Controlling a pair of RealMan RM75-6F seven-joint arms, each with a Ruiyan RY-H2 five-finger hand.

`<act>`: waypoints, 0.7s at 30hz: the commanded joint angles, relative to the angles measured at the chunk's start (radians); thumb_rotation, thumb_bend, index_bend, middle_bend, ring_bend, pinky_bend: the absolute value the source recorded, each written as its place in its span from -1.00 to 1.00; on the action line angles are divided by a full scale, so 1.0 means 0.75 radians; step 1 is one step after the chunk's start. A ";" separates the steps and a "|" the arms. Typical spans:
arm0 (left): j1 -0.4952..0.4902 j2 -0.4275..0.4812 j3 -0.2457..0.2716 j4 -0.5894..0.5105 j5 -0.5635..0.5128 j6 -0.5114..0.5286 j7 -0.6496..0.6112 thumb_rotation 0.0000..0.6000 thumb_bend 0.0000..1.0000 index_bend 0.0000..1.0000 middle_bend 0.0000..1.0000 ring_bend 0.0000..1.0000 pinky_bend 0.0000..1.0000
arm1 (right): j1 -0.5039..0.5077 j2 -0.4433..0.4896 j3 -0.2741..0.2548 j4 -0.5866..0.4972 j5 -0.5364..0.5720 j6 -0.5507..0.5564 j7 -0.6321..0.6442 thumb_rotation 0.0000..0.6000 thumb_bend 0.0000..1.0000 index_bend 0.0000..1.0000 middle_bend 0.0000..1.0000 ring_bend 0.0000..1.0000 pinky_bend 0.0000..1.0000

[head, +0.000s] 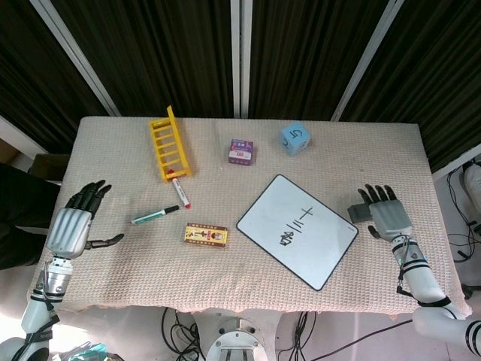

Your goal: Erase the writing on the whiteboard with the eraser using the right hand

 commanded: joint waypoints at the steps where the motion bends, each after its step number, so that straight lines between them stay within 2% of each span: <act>1: 0.000 0.004 0.001 -0.005 0.003 0.007 0.001 0.42 -1.00 -0.82 -0.87 -0.82 -0.56 | 0.000 -0.003 -0.001 0.004 -0.001 -0.001 0.004 1.00 -0.55 -1.00 -1.00 -1.00 -1.00; 21: -0.012 -0.010 0.016 0.013 0.010 0.020 -0.010 0.44 -1.00 -0.82 -0.85 -0.82 -0.58 | 0.009 -0.016 -0.001 0.046 0.008 -0.033 0.016 1.00 -0.55 -1.00 -1.00 -1.00 -1.00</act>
